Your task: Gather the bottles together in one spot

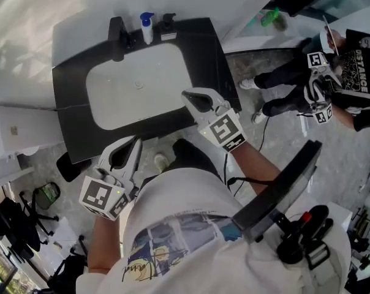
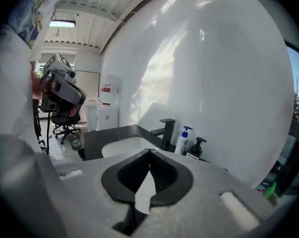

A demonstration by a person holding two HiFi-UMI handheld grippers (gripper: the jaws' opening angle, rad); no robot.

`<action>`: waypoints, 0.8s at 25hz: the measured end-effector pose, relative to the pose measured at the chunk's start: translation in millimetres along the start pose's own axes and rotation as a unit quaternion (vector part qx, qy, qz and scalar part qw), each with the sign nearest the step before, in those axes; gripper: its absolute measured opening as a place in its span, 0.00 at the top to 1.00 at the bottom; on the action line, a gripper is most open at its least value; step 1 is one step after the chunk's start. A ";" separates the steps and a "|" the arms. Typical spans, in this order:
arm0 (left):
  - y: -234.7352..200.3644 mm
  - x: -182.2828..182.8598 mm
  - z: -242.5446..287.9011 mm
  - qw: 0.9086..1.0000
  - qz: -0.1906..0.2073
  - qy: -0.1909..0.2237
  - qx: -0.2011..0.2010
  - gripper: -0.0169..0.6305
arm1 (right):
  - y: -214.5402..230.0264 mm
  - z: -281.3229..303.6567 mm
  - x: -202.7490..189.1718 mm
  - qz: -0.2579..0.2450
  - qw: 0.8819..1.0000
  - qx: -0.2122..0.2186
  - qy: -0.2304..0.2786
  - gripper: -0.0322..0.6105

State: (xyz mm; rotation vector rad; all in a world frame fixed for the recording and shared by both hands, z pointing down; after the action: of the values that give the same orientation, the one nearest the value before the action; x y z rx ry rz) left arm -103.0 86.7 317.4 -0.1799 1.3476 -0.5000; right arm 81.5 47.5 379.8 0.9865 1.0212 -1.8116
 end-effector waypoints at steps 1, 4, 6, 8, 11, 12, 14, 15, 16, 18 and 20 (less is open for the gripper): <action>2.8 -4.4 -3.2 1.000 -0.001 -0.004 -0.003 0.97 | -8.1 -7.2 2.9 -0.002 1.000 0.000 0.001 0.95; 9.6 -13.6 -14.2 1.000 0.001 -0.014 -0.005 0.97 | -29.3 -26.4 12.0 -0.002 1.000 -0.003 0.004 0.95; 13.2 -16.8 -22.5 1.000 -0.001 -0.012 -0.008 0.97 | -40.2 -37.2 18.7 -0.002 1.000 -0.005 0.008 0.95; 15.5 -18.2 -29.9 1.000 0.001 -0.011 -0.011 0.97 | -49.0 -46.2 25.6 -0.002 1.000 -0.008 0.013 0.95; 17.6 -23.0 -38.3 1.000 0.011 -0.013 -0.017 0.97 | -59.0 -58.4 34.1 0.001 1.000 -0.012 0.018 0.95; 20.4 -23.5 -41.0 1.000 0.012 -0.014 -0.017 0.97 | -62.3 -62.6 36.6 0.001 1.000 -0.011 0.019 0.95; 29.4 -20.6 -45.9 1.000 0.009 -0.015 -0.017 0.97 | -68.8 -70.9 41.0 0.000 1.000 -0.009 0.020 0.95; 33.6 -19.5 -47.8 1.000 0.008 -0.015 -0.019 0.97 | -71.8 -75.0 42.8 0.001 1.000 -0.008 0.020 0.95; 36.7 -20.0 -49.7 1.000 0.011 -0.016 -0.021 0.97 | -74.7 -79.0 44.6 0.003 1.000 -0.008 0.021 0.95; 41.7 -25.2 -54.8 0.999 0.020 -0.016 -0.027 0.97 | -81.5 -88.3 48.4 0.003 1.000 -0.011 0.027 0.95; 48.6 -30.3 -61.5 0.999 0.028 -0.017 -0.028 0.97 | -89.9 -98.4 51.6 0.001 0.999 -0.012 0.033 0.95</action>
State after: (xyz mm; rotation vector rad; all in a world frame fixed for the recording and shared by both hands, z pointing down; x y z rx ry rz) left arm -154.5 152.7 310.6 -0.1949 1.3311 -0.4103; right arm 4.5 152.8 321.5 1.0381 1.0786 -1.7726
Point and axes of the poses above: the fingertips, and each gripper's own axes: z forward along the fingers, y to its right, x out of its top, the point moved 4 cm from there along -z, backward along the fingers, and after that the axes turned 15 degrees about -x, right-handed, at the moved point
